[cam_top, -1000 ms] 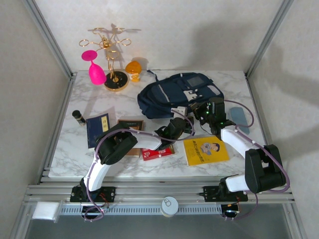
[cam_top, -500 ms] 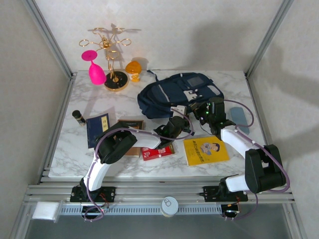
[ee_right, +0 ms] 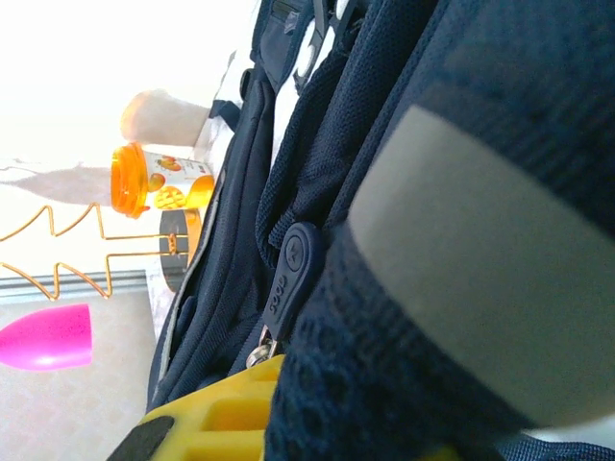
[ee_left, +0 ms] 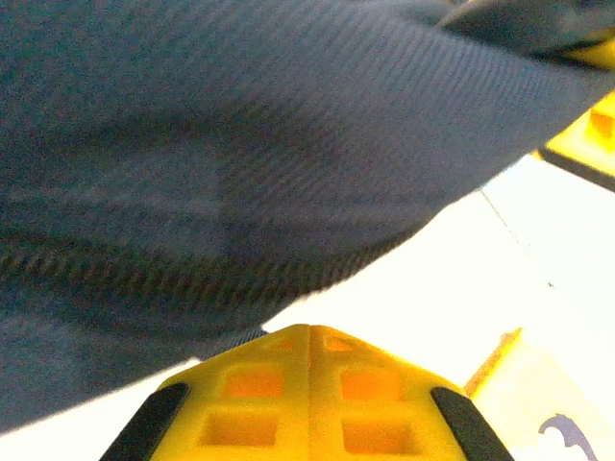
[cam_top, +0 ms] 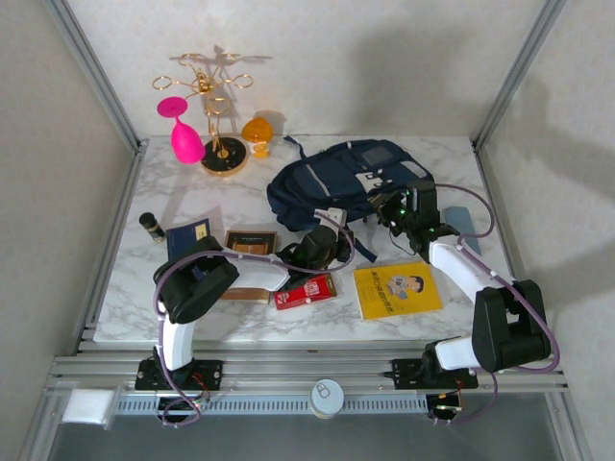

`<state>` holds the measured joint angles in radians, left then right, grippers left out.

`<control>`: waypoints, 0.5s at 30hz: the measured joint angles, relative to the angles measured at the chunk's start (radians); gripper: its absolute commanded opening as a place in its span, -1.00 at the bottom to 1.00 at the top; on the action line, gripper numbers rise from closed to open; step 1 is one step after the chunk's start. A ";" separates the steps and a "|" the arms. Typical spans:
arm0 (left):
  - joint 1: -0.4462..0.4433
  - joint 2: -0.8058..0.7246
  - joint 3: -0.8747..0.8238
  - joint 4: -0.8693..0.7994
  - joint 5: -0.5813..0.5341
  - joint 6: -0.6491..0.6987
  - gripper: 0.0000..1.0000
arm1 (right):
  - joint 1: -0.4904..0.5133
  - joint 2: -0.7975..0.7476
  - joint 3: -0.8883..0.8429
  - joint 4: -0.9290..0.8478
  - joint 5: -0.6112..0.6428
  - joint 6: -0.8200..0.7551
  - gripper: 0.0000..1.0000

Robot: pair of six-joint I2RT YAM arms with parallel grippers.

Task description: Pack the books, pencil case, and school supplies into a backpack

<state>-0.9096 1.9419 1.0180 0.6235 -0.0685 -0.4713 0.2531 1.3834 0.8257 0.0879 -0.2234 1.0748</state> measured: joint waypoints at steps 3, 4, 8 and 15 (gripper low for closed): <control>0.002 -0.007 -0.006 -0.008 0.037 0.000 -1.00 | 0.000 0.000 0.013 -0.006 -0.006 -0.015 -0.97; 0.002 -0.007 -0.006 -0.008 0.044 0.001 -1.00 | 0.000 -0.001 0.013 -0.005 -0.008 -0.015 -0.97; -0.010 -0.004 0.002 -0.006 0.046 0.004 -0.58 | 0.000 -0.001 0.013 -0.004 -0.009 -0.012 -0.97; -0.023 0.070 0.126 0.020 -0.023 0.031 -0.22 | 0.001 -0.007 0.013 -0.002 -0.009 -0.005 -0.97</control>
<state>-0.9321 2.0117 1.1435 0.6434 -0.0910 -0.4408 0.2543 1.3762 0.8383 0.0864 -0.2321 1.0695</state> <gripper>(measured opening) 0.362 0.110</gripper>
